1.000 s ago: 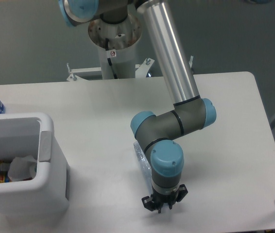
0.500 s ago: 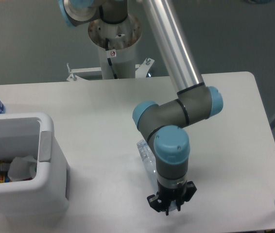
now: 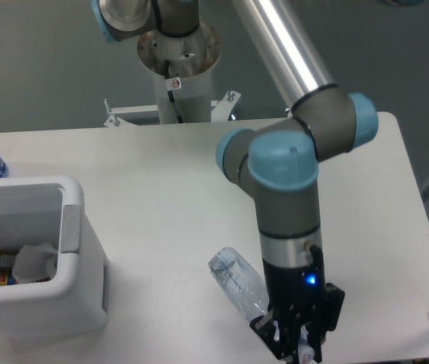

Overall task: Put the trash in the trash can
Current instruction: 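Lift the bottle and carry it over the white bin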

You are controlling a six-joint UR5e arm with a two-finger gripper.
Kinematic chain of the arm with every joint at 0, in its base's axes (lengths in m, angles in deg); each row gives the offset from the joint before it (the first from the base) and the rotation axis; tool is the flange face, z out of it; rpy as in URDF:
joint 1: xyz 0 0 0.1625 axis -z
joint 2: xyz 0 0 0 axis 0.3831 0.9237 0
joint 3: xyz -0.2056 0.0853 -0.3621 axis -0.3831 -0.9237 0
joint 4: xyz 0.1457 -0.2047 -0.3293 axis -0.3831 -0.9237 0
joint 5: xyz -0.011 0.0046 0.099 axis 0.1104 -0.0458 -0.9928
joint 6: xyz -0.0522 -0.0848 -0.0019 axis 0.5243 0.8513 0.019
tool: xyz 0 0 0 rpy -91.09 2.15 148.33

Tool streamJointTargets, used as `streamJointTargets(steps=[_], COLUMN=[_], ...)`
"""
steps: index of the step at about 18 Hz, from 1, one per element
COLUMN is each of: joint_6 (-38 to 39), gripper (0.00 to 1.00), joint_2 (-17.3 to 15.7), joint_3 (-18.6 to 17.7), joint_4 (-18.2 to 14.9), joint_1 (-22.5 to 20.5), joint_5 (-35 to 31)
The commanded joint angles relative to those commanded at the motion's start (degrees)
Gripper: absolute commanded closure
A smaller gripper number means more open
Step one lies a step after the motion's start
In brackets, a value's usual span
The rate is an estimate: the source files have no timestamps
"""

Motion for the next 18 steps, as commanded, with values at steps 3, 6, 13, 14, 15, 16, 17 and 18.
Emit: streamJointTargets(steps=[3, 6, 13, 14, 15, 16, 17, 18], joint_6=[0.35, 0.7, 0.35, 0.35, 0.44, 0.44, 0.44, 0.53], gripper=[0.86, 0.86, 0.86, 0.86, 0.86, 0.86, 0.86, 0.86], joint_2=[-3.25, -5.54, -8.97, -9.41, -10.46, -10.73, -11.26, -11.35], joint_3=[-0.09, -0.35, -0.61, -0.7, -0.88, -0.96, -0.97, -1.14], joint_4=[0.0, 0.0, 0.0, 0.0, 0.0, 0.0, 0.0, 0.0], joint_1=[2.28, 4.57, 10.72, 11.42, 11.95, 12.83, 13.62, 14.41], joint_5=[0.0, 0.0, -0.18, -0.26, -0.18, -0.18, -0.26, -0.26])
